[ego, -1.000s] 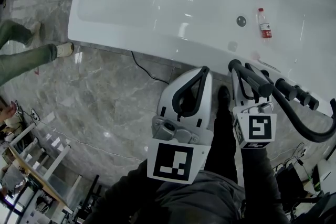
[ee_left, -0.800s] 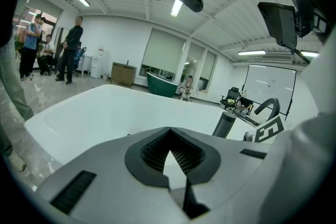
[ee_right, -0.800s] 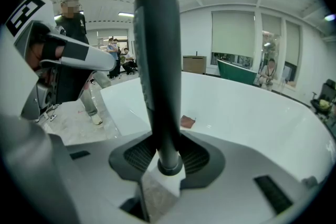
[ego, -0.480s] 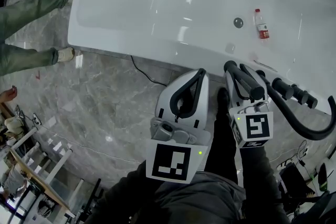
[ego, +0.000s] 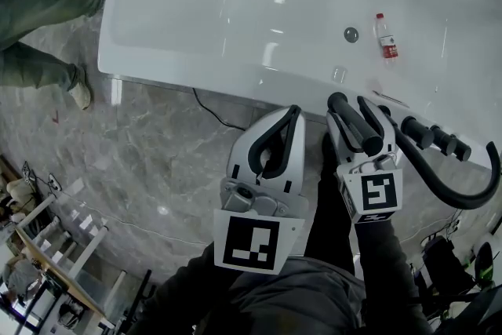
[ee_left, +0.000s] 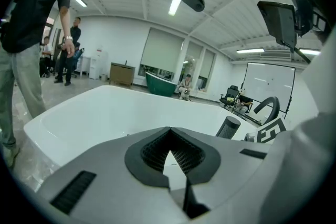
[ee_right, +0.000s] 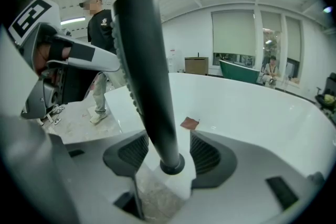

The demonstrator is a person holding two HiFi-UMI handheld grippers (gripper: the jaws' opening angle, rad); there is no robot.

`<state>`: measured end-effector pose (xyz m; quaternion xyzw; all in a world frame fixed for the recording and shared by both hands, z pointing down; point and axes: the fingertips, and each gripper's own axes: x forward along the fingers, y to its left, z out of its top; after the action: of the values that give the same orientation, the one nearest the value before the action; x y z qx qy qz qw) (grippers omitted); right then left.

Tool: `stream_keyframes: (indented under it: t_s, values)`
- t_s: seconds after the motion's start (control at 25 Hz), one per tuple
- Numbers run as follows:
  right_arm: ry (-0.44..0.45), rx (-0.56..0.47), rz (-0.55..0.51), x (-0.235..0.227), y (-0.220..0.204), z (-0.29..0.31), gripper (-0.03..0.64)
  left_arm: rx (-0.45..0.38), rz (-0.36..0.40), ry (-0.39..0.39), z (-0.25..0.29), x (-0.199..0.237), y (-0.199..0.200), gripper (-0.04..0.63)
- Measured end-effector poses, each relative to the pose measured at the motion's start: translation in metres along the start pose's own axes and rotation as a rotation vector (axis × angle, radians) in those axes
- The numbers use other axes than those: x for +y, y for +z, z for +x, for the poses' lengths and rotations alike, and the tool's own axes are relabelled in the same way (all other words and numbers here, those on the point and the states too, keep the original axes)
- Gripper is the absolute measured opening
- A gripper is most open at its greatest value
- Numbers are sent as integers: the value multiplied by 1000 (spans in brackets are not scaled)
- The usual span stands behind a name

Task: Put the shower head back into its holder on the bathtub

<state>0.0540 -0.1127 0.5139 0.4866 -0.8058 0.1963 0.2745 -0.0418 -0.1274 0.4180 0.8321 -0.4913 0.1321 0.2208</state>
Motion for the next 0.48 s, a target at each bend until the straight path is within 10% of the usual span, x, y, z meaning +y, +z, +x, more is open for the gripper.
stream_keyframes:
  t_s: [0.48]
  values:
    - [14,-26,-31,4,3,0,236,-5,-3,2,0,2,1,3]
